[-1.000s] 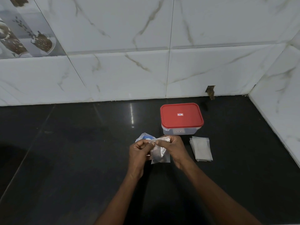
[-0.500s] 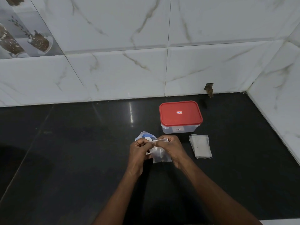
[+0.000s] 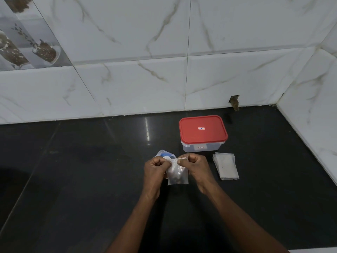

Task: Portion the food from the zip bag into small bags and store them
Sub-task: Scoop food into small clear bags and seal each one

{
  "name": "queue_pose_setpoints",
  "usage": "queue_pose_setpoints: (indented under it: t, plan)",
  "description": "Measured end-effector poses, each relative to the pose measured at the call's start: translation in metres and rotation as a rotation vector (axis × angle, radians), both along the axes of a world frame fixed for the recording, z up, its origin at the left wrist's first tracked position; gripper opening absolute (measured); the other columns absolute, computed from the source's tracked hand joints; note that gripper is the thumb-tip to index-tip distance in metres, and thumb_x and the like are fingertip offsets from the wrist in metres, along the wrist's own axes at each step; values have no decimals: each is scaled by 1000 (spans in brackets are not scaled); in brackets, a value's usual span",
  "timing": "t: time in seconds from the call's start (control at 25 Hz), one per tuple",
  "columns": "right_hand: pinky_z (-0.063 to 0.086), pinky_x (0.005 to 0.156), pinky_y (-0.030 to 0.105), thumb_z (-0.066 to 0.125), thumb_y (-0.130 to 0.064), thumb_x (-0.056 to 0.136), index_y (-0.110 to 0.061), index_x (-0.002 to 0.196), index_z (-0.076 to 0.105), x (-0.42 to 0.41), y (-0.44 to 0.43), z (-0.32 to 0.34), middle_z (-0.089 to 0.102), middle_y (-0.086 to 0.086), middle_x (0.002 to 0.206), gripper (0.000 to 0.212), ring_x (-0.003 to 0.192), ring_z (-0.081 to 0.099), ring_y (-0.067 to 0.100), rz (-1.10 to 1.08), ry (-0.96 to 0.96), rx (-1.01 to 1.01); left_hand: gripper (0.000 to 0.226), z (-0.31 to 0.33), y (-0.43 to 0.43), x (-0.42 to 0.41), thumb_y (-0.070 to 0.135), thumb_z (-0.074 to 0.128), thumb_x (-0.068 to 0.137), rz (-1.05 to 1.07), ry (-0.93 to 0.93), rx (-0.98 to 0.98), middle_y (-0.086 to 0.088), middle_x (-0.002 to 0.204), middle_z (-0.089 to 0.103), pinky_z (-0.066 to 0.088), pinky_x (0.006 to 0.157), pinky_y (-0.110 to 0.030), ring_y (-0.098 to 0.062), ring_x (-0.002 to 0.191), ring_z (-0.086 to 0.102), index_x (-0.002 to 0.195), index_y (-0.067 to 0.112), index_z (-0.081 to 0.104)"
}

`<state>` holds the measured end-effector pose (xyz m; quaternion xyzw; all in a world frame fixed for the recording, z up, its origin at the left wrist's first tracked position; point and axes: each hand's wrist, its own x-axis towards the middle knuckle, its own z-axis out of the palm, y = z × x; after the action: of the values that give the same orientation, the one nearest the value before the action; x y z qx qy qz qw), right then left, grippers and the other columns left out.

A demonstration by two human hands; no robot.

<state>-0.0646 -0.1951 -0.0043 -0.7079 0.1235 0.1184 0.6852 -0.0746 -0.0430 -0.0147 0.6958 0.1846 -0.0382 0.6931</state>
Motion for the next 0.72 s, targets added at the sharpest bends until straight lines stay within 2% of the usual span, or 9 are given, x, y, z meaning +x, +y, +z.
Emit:
queue_pose_setpoints:
  t: [0.08, 0.16, 0.28, 0.44, 0.56, 0.64, 0.72]
  plan:
    - [60, 74, 38, 69, -7, 83, -6, 86, 74, -1, 0, -1, 75, 7, 85, 6, 84, 73, 25, -25, -22, 16, 13, -1, -2, -1, -2, 66, 83, 37, 18, -14, -19, 83, 73, 60, 78, -59, -43, 88, 71, 70, -1, 67]
    - [60, 72, 40, 68, -7, 84, -7, 85, 73, -1, 0, -1, 75, 7, 85, 6, 81, 73, 24, -29, -8, 29, 15, -2, -2, -1, -2, 65, 84, 65, 37, -28, -19, 83, 73, 60, 78, -53, -41, 87, 71, 70, 0, 67]
    - [62, 67, 36, 67, -8, 87, -9, 88, 72, 1, -2, 1, 75, 3, 87, 5, 77, 74, 20, -8, 31, 57, 18, 0, -1, -2, -2, 64, 88, 101, 44, -63, -14, 81, 72, 59, 73, -43, -33, 83, 70, 71, 4, 64]
    - [60, 60, 29, 65, -5, 88, -9, 86, 70, 4, -2, 3, 75, -1, 79, 7, 71, 74, 17, 4, 55, 73, 15, 0, 0, -2, -1, 63, 90, 112, 31, -109, -11, 83, 72, 59, 66, -38, -31, 83, 71, 75, 3, 64]
    - [60, 65, 35, 64, -4, 88, -4, 88, 71, 4, -1, 1, 75, 9, 83, 6, 73, 73, 23, 29, 26, 92, 8, 1, -4, -1, -2, 69, 86, 26, 6, -151, -17, 96, 75, 62, 78, -51, -40, 92, 71, 89, 4, 72]
    - [60, 65, 36, 65, -5, 87, -2, 87, 71, 2, 2, 0, 74, 12, 83, 6, 72, 71, 22, 28, 10, 102, 18, -2, -8, 3, -4, 71, 82, 7, -33, -167, -19, 102, 74, 59, 86, -56, -45, 98, 70, 96, 7, 73]
    - [60, 66, 37, 66, -7, 87, -4, 86, 71, 1, 3, -2, 74, 12, 83, 6, 73, 72, 22, 19, 3, 94, 28, -5, -10, 5, -6, 71, 80, 36, -41, -175, -18, 109, 73, 59, 88, -55, -42, 101, 70, 99, 14, 74]
